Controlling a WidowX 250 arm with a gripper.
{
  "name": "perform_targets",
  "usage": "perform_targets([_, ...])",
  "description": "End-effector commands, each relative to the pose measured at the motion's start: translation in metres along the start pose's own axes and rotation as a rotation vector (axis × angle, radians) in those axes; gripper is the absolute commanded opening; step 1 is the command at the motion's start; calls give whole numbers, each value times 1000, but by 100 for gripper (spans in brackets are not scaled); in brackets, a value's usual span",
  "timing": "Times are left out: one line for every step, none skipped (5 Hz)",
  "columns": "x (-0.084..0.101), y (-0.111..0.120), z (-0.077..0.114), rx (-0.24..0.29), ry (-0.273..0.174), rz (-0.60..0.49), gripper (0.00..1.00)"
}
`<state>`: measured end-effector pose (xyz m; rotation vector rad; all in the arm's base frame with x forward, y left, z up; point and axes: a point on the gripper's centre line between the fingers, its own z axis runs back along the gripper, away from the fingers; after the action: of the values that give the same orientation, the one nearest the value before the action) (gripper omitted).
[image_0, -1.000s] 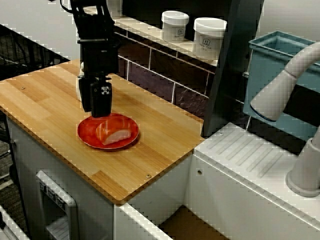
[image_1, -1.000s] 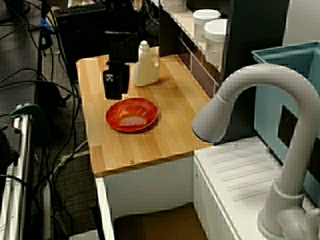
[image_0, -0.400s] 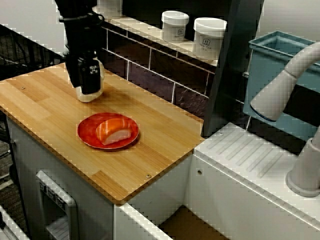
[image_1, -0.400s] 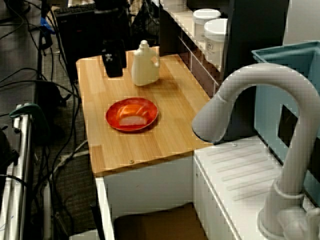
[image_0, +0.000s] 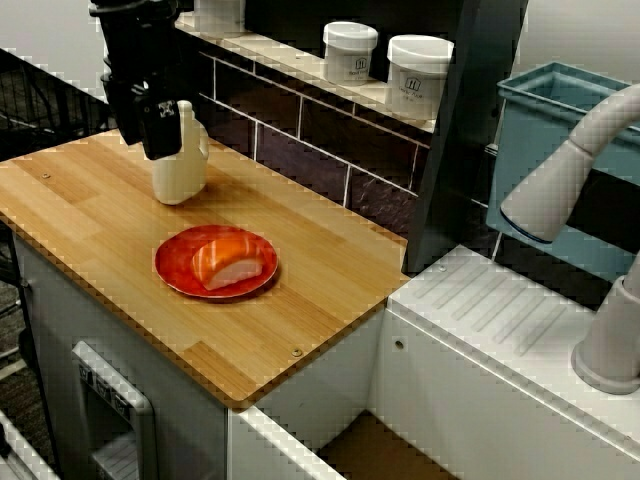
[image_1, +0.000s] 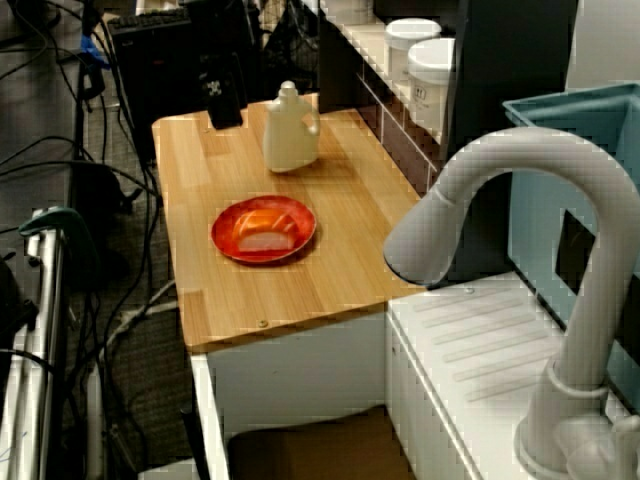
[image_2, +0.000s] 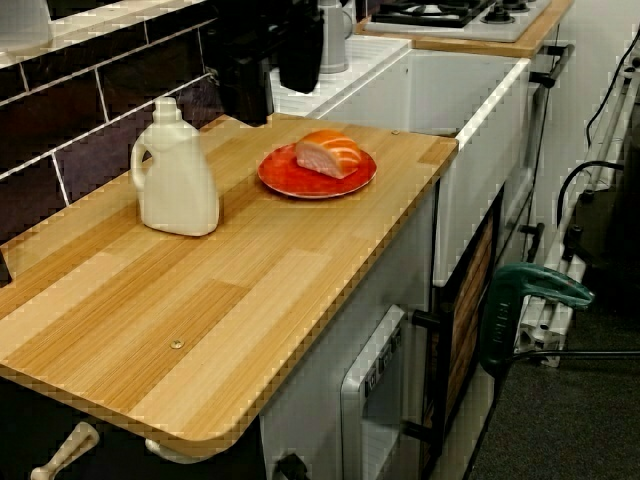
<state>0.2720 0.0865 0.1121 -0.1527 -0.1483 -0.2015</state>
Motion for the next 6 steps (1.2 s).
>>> perform_targets([6, 26, 24, 49, -78, 38, 100])
perform_targets([14, 34, 19, 62, -96, 47, 100])
perform_targets([20, 38, 13, 87, -112, 36, 100])
perform_targets([22, 39, 11, 102, -135, 35, 100])
perform_targets([23, 37, 7, 103, -134, 33, 100])
perform_targets([25, 36, 4, 101, -134, 39, 100])
